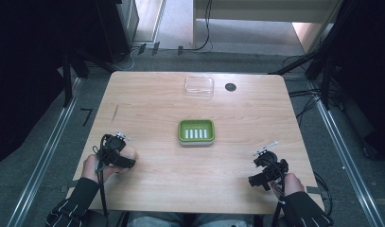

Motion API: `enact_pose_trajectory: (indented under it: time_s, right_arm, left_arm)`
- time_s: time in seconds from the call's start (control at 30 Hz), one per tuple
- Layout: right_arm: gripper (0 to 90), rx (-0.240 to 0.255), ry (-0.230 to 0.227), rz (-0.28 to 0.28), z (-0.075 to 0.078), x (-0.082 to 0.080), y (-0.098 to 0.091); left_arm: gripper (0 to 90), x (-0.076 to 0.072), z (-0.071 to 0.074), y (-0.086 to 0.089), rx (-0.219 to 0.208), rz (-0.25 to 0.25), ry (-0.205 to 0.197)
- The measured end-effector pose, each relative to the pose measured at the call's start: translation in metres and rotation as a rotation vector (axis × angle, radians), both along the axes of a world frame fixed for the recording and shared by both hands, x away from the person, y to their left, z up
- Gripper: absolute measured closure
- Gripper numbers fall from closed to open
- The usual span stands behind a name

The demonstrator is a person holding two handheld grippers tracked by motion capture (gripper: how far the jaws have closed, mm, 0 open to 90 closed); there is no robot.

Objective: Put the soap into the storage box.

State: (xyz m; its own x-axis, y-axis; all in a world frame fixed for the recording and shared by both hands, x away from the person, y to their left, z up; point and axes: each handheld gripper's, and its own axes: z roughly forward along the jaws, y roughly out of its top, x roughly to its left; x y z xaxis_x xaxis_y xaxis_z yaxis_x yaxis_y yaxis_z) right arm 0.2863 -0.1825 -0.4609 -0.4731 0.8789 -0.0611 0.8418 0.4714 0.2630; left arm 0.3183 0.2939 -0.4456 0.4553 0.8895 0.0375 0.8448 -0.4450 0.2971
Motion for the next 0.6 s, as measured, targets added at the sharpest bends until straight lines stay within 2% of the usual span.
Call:
enact_pose_trajectory:
  time_s: [0.2, 0.3, 0.6]
  right_arm:
    - [14.5, 0.002, 0.004, 0.000, 0.000, 0.000, 0.000]
    - [14.5, 0.002, 0.005, 0.001, 0.000, 0.000, 0.000]
    - [14.5, 0.002, 0.007, 0.001, 0.000, 0.000, 0.000]
  left_arm:
    - [32.2, -0.002, 0.004, -0.004, -0.019, -0.047, -0.011]
    - [32.2, -0.002, 0.006, -0.006, -0.014, -0.071, -0.007]
    - [32.2, 0.000, 0.015, -0.017, -0.029, -0.122, -0.049]
